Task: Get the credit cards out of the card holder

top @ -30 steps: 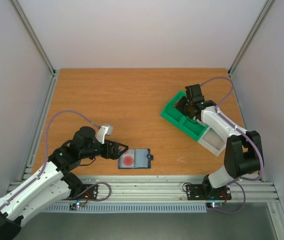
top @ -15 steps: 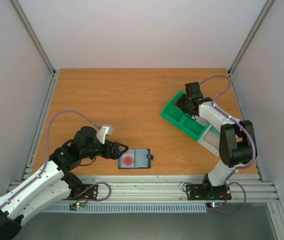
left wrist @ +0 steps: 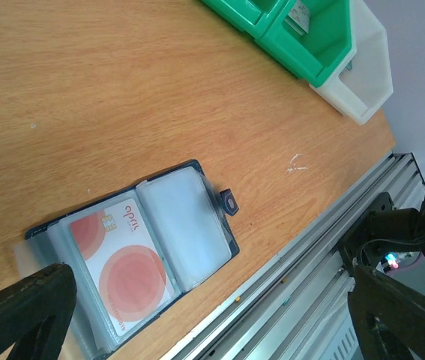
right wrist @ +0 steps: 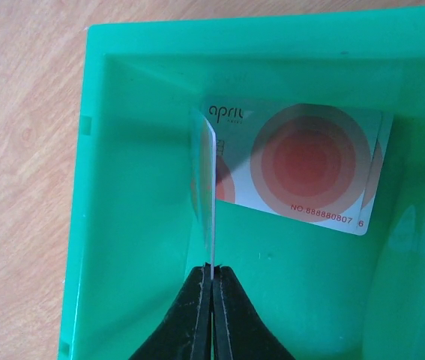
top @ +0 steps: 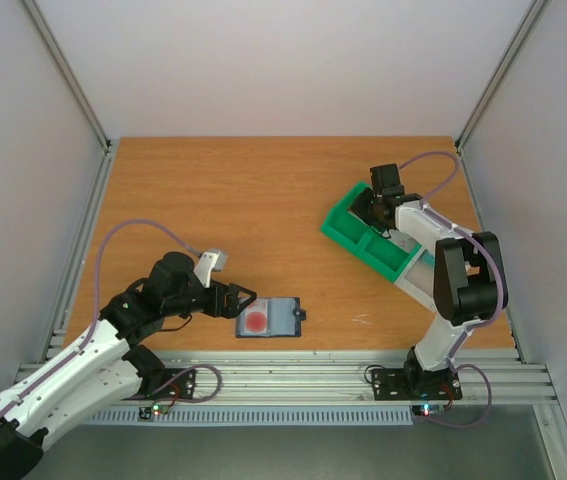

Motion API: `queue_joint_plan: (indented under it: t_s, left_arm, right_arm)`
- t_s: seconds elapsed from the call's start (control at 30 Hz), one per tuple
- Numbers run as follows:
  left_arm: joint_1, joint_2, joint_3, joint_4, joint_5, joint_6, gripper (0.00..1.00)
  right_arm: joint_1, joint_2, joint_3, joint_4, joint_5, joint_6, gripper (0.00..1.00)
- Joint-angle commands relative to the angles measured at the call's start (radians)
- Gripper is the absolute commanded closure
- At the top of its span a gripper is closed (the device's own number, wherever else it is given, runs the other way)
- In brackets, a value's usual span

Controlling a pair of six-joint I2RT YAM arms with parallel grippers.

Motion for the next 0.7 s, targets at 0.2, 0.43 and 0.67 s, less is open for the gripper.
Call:
queue_joint_plan:
  t_s: [0.2, 0.43, 0.67]
  left_arm:
    - [0.001, -0.006, 0.034, -0.002, -0.025, 0.016, 0.01]
    - [0.003, -0.011, 0.052, -0.032, -0.050, 0.029, 0.01]
    - [0.002, -0.028, 0.060, -0.052, -0.067, 0.040, 0.01]
  right_arm:
    - [-0.011, 0.041, 0.056, -0.001, 0.017, -0.019, 0.93]
    - [-0.016, 0.063, 0.065, -0.024, 0.029, -0.024, 0.90]
    - [-0.021, 0.068, 0.068, -0.045, 0.072, -0.033, 0.89]
